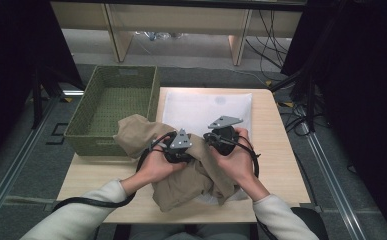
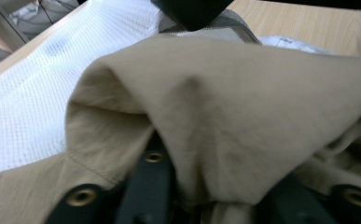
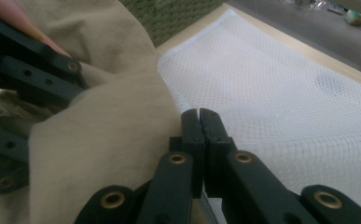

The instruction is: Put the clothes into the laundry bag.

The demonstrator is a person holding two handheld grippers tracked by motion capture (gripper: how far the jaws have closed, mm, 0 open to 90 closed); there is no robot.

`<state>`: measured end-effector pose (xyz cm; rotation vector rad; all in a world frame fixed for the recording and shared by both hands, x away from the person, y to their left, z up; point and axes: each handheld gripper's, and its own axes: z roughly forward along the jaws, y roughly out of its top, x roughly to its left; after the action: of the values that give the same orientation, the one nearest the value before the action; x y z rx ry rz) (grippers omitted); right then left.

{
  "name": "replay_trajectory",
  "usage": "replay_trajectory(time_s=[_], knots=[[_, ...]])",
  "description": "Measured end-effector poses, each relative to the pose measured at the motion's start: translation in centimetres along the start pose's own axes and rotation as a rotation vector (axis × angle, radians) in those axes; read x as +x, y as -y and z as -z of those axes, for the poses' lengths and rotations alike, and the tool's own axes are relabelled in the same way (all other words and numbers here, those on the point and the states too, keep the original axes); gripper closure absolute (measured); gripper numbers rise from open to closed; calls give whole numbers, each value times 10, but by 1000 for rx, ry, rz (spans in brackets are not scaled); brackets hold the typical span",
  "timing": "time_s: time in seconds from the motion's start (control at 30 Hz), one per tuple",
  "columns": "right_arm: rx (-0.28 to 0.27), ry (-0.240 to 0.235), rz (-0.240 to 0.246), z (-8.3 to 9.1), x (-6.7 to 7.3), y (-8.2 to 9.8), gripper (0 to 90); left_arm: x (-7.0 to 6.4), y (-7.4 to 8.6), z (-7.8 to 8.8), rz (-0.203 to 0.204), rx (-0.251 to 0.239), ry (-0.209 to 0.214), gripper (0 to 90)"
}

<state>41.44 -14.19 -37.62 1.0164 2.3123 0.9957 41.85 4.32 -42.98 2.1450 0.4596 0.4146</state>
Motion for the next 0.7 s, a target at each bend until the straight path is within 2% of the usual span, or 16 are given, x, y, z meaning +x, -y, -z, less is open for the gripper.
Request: replay_trajectory(time_s=[0.03,0.07,0.1,0.13,0.23,0.3,0.33,0.37,0.43,0.47,0.5,0.53,0.57,0.6,0.63,0.7], knots=[[6,1,-20,0,-1,1,900,-1,-1,1,22,-14,17,632],[0,11,-8,0,-3,1,900,-2,-1,5,28,-17,34,566],[1,12,-16,0,-4,1,900,-2,-2,10,19,-27,20,512],[0,14,-12,0,-5,1,900,-4,-3,16,31,-27,51,461],[6,14,-13,0,-8,2,900,-8,-5,38,48,-62,105,354],[12,15,-18,-1,-8,2,900,-12,-4,52,76,-90,133,315],[15,16,-32,-1,-7,2,900,-14,-3,58,68,-95,142,296],[15,17,-22,-1,-8,2,900,-17,-1,63,59,-91,151,275],[14,18,-18,-1,-8,2,900,-28,6,70,43,-60,164,215],[20,18,-46,-1,-6,2,900,-32,9,71,19,-38,161,199],[20,19,-33,-1,-7,2,900,-38,14,71,7,-32,169,186],[19,19,-34,-2,-7,2,900,-42,18,70,-33,-4,149,164],[20,19,-43,-2,-6,2,900,-46,21,67,-66,25,147,152],[18,20,-20,-3,-8,2,900,-49,25,62,-86,47,140,151],[14,24,-20,-3,-8,3,900,-51,29,57,-107,74,125,151],[14,24,-18,-3,-8,3,900,-54,34,46,-114,115,122,151]])
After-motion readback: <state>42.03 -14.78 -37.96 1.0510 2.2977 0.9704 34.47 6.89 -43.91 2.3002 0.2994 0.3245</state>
